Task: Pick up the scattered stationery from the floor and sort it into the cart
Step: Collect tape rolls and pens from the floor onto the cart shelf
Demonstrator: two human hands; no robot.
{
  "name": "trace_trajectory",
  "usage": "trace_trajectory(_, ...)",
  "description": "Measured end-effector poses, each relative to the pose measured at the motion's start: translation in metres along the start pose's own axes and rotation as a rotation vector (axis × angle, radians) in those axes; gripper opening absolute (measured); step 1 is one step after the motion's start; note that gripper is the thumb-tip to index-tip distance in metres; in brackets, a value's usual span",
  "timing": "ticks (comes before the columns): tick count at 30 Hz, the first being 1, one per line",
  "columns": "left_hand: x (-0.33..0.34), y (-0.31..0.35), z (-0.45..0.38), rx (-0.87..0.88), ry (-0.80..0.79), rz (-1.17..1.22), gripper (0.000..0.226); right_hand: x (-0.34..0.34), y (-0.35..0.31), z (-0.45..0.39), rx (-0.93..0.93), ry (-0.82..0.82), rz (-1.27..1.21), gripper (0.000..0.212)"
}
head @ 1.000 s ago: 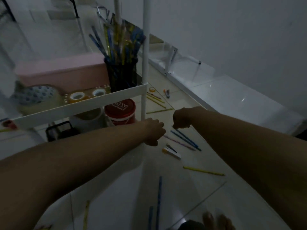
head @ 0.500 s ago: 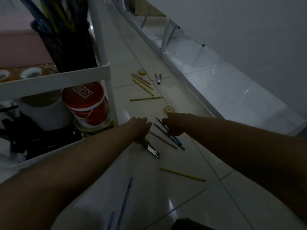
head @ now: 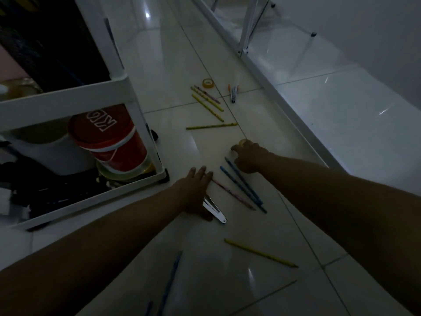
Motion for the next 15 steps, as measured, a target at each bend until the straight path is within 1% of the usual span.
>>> trace_trajectory(2, 0.000, 0.000, -0.001, 0.009, 0.009, 0.005, 0.135, 0.002, 0.002, -0.008, 0.032, 0.000, -0.034, 0.054)
trace_trajectory(7, -0.005, -0.001, 0.004, 0.030, 0.056, 0.009, 0.138, -0.011, 0.004, 0.000, 0.016, 0.156, -0.024, 0.035)
trace_trajectory(9, -0.006, 0.001, 0.006, 0.033, 0.061, 0.014, 0.140, -0.020, 0.003, 0.013, -0.007, 0.225, -0.002, 0.034)
trace_trajectory(12, -0.008, 0.003, 0.010, 0.039, 0.054, 0.011, 0.142, -0.041, -0.007, 0.037, -0.075, 0.326, 0.028, 0.039)
trace_trajectory(15, -0.017, 0.008, 0.023, 0.064, 0.068, -0.038, 0.144, -0.057, -0.019, 0.058, -0.112, 0.344, -0.108, 0.044)
Point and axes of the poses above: each hand's wrist, its own z-axis away from the middle knuckle, its own x-axis out of the palm, y = z × x, the point moved 10 cm from there along -z, towards the middle knuckle, and after that the axes turned 2 degrees about -y, right-handed, at the moved point
